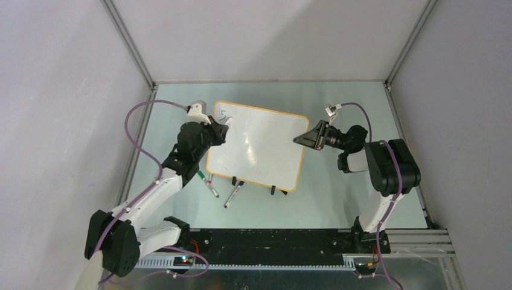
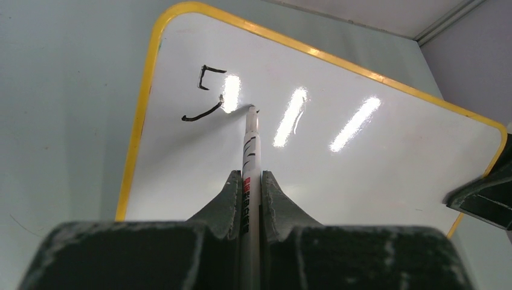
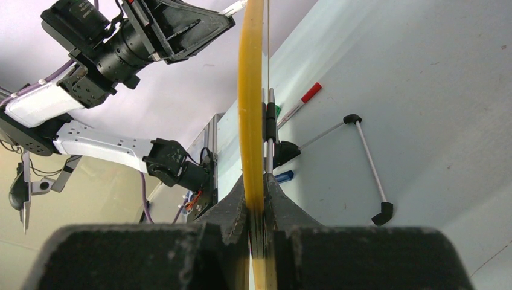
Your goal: Write a sentence on the whiteboard
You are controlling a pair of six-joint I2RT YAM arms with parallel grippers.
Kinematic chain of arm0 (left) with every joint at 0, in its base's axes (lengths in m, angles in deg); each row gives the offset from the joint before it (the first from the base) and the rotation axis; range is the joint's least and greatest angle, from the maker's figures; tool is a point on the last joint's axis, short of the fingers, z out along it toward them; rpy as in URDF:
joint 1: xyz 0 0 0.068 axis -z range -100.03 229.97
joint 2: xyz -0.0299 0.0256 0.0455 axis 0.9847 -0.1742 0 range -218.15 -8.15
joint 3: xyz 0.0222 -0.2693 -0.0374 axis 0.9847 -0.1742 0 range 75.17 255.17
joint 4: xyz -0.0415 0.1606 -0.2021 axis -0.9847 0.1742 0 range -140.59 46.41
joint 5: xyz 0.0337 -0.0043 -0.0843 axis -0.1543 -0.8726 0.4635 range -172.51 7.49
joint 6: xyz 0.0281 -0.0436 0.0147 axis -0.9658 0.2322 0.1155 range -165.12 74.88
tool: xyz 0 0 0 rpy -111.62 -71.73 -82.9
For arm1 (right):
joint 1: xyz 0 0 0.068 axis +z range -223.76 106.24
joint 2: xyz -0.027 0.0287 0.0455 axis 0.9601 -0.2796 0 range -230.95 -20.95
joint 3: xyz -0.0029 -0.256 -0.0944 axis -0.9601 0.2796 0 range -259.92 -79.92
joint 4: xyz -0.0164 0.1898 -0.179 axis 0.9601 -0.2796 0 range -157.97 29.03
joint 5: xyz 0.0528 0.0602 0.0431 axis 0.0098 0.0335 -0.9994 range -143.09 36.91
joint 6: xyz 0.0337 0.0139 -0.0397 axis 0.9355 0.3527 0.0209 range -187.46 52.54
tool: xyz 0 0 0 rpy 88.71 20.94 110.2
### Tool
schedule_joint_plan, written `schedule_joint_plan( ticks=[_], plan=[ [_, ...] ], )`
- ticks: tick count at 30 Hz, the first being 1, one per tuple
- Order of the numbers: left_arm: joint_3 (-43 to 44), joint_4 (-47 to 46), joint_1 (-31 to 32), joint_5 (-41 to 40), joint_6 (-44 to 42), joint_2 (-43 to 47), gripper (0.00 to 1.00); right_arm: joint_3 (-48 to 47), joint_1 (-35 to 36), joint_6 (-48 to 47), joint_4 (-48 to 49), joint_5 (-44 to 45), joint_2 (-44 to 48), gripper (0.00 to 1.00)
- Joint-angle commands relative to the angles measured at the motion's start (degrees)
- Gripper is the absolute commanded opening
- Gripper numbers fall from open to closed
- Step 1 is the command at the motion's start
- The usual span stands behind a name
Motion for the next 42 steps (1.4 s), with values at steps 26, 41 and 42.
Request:
schedule_joint_plan(
  ticks=[26, 41, 42],
  plan=[
    [2.00, -1.19, 0.12, -1.24, -0.11, 1.74, 0.00, -1.89, 0.81, 3.39, 3.67, -2.14, 1.39, 0.00],
    [2.62, -3.84, -0.21, 1.48, 1.33, 2.61, 0.00, -1.89, 0.87, 3.41, 3.68, -2.14, 1.38, 0.00],
    [3.18, -3.47, -0.47, 1.95, 1.47, 1.96, 0.00, -1.89, 0.88, 3.45, 3.65, -2.18, 1.40, 0.00]
  ],
)
